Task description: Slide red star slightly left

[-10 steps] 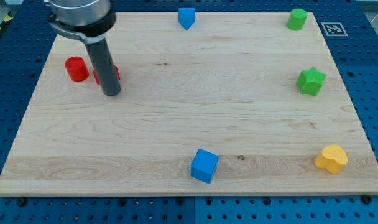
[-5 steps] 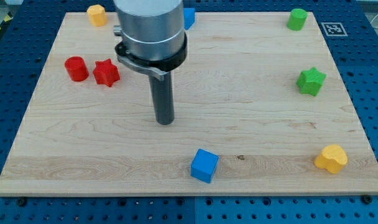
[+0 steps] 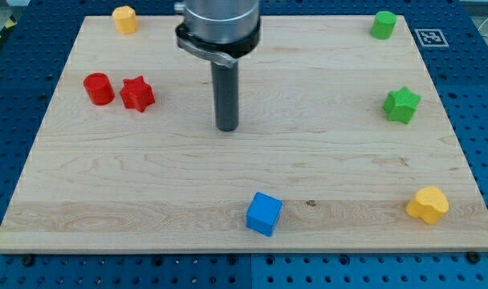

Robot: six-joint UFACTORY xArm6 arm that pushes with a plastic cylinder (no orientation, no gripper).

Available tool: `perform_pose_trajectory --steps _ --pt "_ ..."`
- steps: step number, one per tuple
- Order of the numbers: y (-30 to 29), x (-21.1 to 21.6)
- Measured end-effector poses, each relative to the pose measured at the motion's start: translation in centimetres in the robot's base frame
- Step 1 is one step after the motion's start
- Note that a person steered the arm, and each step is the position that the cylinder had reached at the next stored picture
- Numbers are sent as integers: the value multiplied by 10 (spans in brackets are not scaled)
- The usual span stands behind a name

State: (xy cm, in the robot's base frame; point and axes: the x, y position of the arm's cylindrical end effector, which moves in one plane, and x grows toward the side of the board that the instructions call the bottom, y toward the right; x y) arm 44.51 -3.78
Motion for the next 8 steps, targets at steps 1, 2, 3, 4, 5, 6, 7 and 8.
perform_pose_trajectory --steps 1,2,3,4,5,6,7,8 --pt "-26 -8" --pt "-55 -11" --pt "-75 -19" --pt "-94 -29" --pt "-108 -36" --pt "-113 -36" --pt "-114 -37" --pt "-114 -37"
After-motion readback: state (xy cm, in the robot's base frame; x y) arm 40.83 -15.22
